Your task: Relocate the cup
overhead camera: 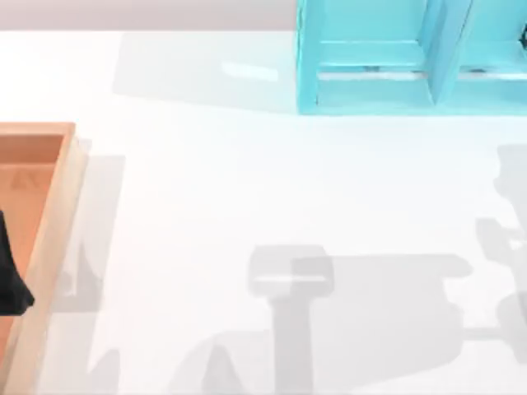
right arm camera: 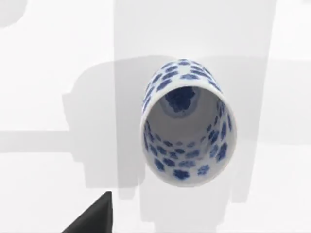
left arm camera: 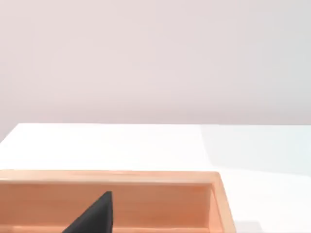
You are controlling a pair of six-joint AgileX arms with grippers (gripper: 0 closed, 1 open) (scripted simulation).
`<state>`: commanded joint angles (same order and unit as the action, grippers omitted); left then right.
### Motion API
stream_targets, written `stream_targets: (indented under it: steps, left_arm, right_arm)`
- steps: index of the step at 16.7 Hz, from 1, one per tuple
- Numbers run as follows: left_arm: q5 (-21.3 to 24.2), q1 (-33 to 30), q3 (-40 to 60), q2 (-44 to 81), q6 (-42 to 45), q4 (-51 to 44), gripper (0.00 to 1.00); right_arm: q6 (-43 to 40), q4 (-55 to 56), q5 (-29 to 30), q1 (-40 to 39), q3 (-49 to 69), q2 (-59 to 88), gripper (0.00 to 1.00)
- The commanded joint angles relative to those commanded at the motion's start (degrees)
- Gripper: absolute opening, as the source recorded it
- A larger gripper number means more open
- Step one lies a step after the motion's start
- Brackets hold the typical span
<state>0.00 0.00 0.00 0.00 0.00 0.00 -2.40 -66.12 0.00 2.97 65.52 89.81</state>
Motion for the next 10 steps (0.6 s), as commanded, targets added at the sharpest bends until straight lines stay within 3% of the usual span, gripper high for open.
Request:
stream_targets:
  steps: [6,10]
  left_arm:
    - [0.0,0.0,0.0,0.0,0.0,0.0,1.00]
    - [0.0,0.0,0.0,0.0,0.0,0.0,1.00]
  right_arm:
    - [0.1,16.8,0.0,-0.1,-11.0,4.8,1.00]
    - [0.2,19.4,0.0,-0.1,-13.2,5.8,1.00]
